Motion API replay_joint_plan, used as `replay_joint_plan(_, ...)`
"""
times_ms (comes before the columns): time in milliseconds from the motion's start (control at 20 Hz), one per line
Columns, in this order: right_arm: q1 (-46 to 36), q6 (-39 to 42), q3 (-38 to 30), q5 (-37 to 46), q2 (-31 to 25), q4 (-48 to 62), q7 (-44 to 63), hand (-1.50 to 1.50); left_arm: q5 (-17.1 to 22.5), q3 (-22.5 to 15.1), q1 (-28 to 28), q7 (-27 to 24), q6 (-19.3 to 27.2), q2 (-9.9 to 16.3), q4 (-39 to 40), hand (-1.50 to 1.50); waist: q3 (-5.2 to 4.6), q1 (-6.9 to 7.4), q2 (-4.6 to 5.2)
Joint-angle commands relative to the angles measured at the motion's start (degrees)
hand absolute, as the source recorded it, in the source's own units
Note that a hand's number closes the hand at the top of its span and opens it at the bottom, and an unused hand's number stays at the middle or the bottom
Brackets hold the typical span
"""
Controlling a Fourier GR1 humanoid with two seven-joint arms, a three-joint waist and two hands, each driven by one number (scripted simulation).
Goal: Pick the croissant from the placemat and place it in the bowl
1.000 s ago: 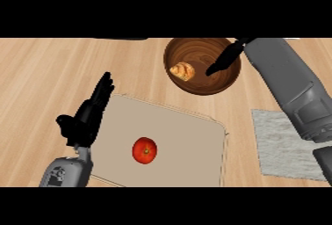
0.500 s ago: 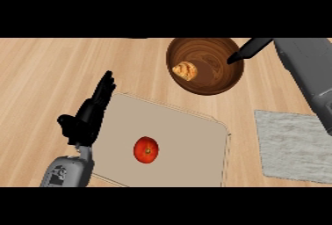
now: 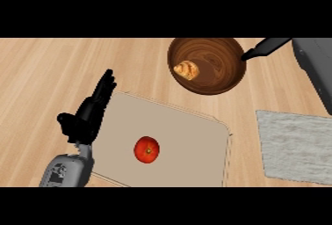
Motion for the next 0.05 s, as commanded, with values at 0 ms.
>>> replay_joint_plan(0,3.95,12.25,0.70,-0.12,-1.56,-0.86,-9.88,-1.50,-0.60,-0.73,0.45,-0.90,0.78,-0.95,-0.48,0.00,0.09,0.31,0.21)
